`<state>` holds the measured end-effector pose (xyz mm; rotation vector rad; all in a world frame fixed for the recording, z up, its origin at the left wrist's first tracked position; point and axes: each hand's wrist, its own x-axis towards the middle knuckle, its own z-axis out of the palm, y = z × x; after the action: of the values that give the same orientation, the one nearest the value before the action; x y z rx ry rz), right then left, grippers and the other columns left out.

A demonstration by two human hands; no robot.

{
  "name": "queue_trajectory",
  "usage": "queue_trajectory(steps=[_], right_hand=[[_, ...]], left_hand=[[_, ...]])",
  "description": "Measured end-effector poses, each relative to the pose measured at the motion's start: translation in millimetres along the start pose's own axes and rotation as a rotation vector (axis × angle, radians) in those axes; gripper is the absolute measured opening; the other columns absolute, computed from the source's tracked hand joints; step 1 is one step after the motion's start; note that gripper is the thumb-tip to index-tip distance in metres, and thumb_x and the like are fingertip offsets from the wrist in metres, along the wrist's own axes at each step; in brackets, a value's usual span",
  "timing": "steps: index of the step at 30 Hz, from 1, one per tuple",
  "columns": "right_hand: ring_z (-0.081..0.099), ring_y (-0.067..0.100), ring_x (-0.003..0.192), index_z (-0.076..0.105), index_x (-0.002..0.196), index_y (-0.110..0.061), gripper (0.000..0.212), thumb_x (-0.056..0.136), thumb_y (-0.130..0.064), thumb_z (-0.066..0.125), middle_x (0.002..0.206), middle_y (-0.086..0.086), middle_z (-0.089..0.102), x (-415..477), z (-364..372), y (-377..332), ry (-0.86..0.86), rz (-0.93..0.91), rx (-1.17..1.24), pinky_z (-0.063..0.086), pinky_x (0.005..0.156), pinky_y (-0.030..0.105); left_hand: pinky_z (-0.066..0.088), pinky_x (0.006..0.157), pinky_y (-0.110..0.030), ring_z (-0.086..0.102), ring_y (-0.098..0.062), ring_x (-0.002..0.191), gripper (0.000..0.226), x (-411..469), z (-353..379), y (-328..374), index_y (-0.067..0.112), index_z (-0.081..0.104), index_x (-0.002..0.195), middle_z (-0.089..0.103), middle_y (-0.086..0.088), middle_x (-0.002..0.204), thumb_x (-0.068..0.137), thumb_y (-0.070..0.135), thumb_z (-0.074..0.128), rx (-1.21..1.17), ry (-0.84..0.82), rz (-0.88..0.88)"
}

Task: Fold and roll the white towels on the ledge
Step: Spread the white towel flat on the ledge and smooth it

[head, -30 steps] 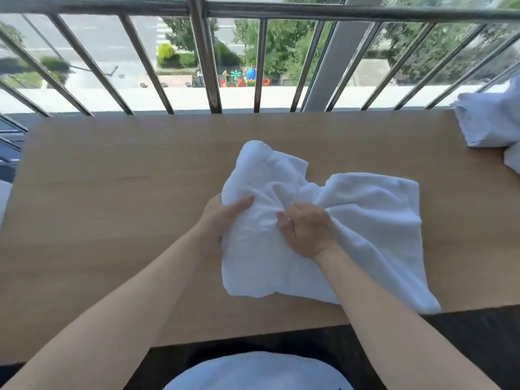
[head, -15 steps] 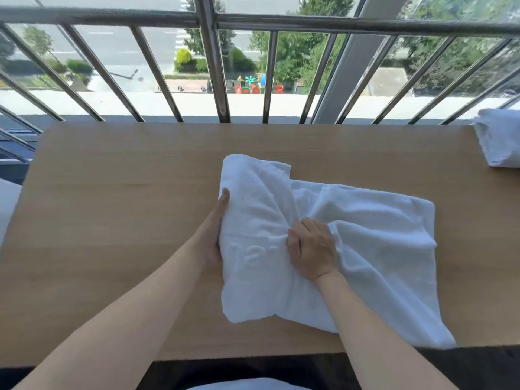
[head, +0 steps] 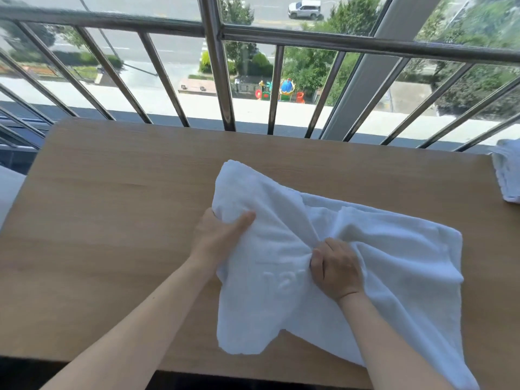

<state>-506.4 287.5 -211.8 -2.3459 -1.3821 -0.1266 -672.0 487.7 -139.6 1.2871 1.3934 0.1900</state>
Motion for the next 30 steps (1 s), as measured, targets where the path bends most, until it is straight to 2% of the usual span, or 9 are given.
queue_trajectory(steps=[2,7,10,12,15,18,22,25,30], right_hand=[[0.046,0.032,0.049,0.048,0.055,-0.009,0.041,0.092,-0.024,0.036,0.056,0.009,0.046,0,-5,21,-0.007,-0.009,-0.064,0.037,0.048,0.037],[0.052,0.034,0.054,0.050,0.058,-0.011,0.041,0.090,-0.034,0.039,0.058,0.008,0.050,4,-19,48,-0.110,0.123,-0.069,0.042,0.054,0.040],[0.054,0.032,0.067,0.051,0.067,-0.017,0.033,0.088,-0.040,0.041,0.065,0.003,0.054,9,-23,31,-0.114,0.213,0.007,0.043,0.067,0.042],[0.055,0.029,0.077,0.059,0.079,-0.017,0.033,0.090,-0.042,0.042,0.076,0.000,0.059,12,-23,8,-0.116,0.231,0.089,0.040,0.077,0.041],[0.055,0.022,0.093,0.063,0.104,-0.020,0.040,0.093,-0.050,0.039,0.098,-0.005,0.061,13,-20,-34,-0.155,0.242,0.247,0.037,0.088,0.037],[0.048,0.014,0.118,0.052,0.134,-0.024,0.057,0.094,-0.060,0.033,0.127,-0.010,0.055,13,-14,-71,-0.293,0.280,0.446,0.031,0.106,0.033],[0.026,0.005,0.141,0.027,0.154,-0.032,0.074,0.091,-0.069,0.024,0.155,-0.017,0.034,9,-7,-88,-0.398,0.384,0.544,0.018,0.118,0.031],[0.023,0.006,0.145,0.017,0.157,-0.036,0.072,0.093,-0.068,0.019,0.159,-0.017,0.028,6,-6,-90,-0.420,0.376,0.540,0.017,0.121,0.033],[0.016,0.023,0.149,0.010,0.157,-0.040,0.069,0.093,-0.066,0.013,0.161,-0.007,0.023,-2,15,-106,-0.477,0.289,0.275,0.007,0.123,0.043]], left_hand=[[0.049,0.063,-0.024,0.065,0.008,0.079,0.065,-1,0,-6,0.036,0.061,0.097,0.070,0.024,0.091,0.049,0.076,0.079,0.088,-0.008,0.040],[0.049,0.073,-0.024,0.064,-0.008,0.103,0.096,8,11,-19,0.026,0.056,0.114,0.064,0.009,0.114,0.040,0.085,0.072,-0.023,-0.072,-0.041],[0.051,0.082,-0.029,0.062,-0.019,0.113,0.106,12,25,-23,0.009,0.054,0.126,0.059,-0.007,0.129,0.050,0.081,0.072,-0.160,0.057,-0.029],[0.051,0.078,-0.032,0.064,-0.021,0.096,0.096,14,29,-28,-0.001,0.053,0.123,0.060,-0.016,0.125,0.065,0.072,0.076,-0.309,0.185,-0.079],[0.039,0.059,-0.029,0.046,-0.017,0.064,0.054,8,32,-37,0.014,0.053,0.090,0.051,-0.003,0.082,0.076,0.060,0.078,-0.321,0.286,-0.252],[0.050,0.062,-0.031,0.062,-0.023,0.070,0.054,2,31,-39,0.007,0.060,0.075,0.067,-0.005,0.076,0.080,0.059,0.074,-0.229,0.027,-0.337],[0.056,0.095,-0.045,0.073,-0.026,0.103,0.072,7,12,-27,0.014,0.077,0.111,0.077,-0.007,0.109,0.067,0.071,0.079,-0.336,-0.360,-0.432],[0.057,0.087,-0.038,0.072,-0.024,0.107,0.071,15,-8,-29,0.019,0.079,0.111,0.075,-0.007,0.115,0.058,0.066,0.088,-0.348,-0.586,-0.444],[0.059,0.074,-0.033,0.073,-0.025,0.103,0.059,25,-46,-48,0.016,0.079,0.110,0.075,-0.009,0.114,0.063,0.051,0.089,-0.334,-0.664,-0.333]])
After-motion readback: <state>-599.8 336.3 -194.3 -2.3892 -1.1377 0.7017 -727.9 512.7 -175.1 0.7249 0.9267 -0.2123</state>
